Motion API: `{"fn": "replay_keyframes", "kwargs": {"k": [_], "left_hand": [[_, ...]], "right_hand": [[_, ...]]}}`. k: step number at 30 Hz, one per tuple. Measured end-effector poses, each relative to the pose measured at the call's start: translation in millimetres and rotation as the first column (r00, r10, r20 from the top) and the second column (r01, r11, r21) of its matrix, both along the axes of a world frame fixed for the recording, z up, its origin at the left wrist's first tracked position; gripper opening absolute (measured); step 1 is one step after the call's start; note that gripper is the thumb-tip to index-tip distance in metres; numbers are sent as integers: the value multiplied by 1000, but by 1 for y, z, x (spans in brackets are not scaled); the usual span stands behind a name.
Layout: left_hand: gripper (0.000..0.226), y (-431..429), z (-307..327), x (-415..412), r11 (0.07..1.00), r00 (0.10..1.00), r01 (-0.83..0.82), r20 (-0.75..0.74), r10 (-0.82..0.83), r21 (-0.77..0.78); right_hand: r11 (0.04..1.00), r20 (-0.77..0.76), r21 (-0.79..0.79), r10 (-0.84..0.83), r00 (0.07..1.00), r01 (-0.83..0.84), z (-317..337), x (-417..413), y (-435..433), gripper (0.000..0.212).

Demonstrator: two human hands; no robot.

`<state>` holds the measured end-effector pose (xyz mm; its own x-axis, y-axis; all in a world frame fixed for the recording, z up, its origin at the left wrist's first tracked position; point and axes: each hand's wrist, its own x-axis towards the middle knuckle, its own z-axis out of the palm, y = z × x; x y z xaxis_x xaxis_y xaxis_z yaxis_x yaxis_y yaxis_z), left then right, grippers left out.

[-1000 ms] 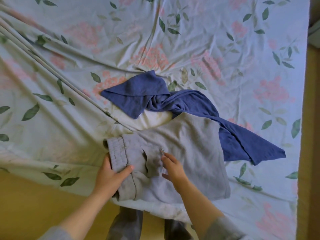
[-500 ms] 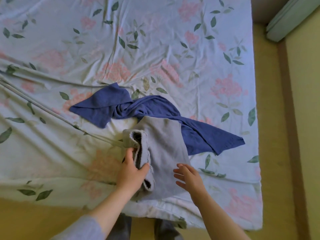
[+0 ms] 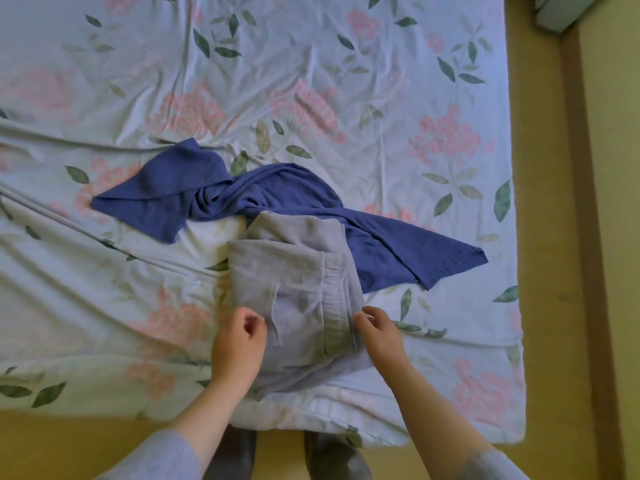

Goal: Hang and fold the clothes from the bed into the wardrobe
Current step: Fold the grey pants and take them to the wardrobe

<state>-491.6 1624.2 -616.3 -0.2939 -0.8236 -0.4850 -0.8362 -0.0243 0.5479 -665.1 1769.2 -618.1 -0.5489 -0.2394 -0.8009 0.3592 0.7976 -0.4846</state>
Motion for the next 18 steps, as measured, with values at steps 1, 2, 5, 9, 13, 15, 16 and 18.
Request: {"fn": "replay_keyframes", "kwargs": {"k": [1,2,5,9,13,15,16,18], "left_hand": [[8,-7,-5,9,999,999,-35,30,35,-13],[16,-14,-11,18,998,996,-66,65,66,-5],[40,-32,-33,36,986,984,-126,143,110,109],[48,-43,-57,39,931,983,-179,88,159,318],[46,-38,-65,35,849,963,-228,-20,270,477],[52,-34,-66,34,797,940,-272,-30,341,539],[54,-32,-67,33,760,923,-293,-35,382,580],[51,-29,-62,30,692,888,-315,-56,457,649]], "right_hand": [[999,-34,5,47,998,-46,-4,2,-5,51],[996,-75,14,90,993,-89,-8,3,-11,60],[985,-150,48,173,973,-167,-20,4,-27,92],[957,-159,186,254,954,-224,-35,1,-41,114],[969,-160,175,202,966,-174,-46,-1,-40,82],[983,-96,114,152,984,-141,-48,-1,-38,74],[988,-82,85,136,987,-129,-46,-1,-37,69],[994,-99,-4,111,989,-112,-40,1,-35,57]]}}
